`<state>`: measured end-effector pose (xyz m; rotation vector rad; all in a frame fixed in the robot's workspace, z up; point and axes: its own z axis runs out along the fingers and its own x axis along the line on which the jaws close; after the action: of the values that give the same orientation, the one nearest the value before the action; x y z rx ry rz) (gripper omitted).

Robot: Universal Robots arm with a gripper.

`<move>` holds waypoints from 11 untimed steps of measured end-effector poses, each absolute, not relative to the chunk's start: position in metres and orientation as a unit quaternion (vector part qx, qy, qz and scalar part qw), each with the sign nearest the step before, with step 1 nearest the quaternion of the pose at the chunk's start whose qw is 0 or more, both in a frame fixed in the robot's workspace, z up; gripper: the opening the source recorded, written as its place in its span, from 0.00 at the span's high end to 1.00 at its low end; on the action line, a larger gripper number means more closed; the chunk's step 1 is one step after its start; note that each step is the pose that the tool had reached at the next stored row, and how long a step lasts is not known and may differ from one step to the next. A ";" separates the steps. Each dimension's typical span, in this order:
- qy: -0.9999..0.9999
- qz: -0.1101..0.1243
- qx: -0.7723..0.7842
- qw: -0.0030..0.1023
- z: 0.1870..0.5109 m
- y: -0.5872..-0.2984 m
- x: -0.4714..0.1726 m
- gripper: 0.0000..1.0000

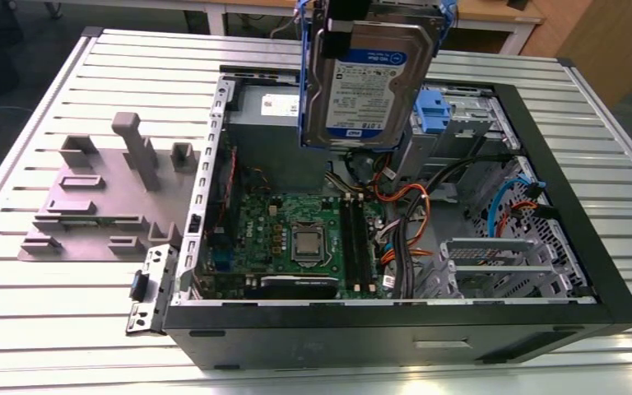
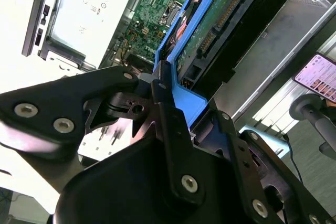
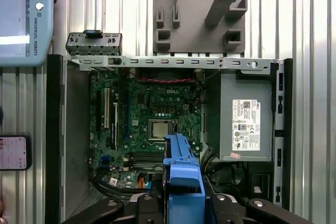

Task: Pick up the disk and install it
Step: 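Insert the disk into the insertion slot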

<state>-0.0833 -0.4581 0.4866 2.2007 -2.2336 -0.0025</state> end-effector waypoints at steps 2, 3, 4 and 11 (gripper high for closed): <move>-0.712 -0.001 0.702 0.003 0.486 -0.460 -0.083 0.64; -0.712 -0.001 0.702 0.003 0.486 -0.461 -0.083 0.64; -0.712 -0.001 0.702 0.003 0.486 -0.462 -0.083 0.64; -0.712 -0.001 0.702 0.003 0.486 -0.463 -0.083 0.64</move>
<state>-0.0833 -0.4632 0.4863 2.2007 -2.2338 -0.0025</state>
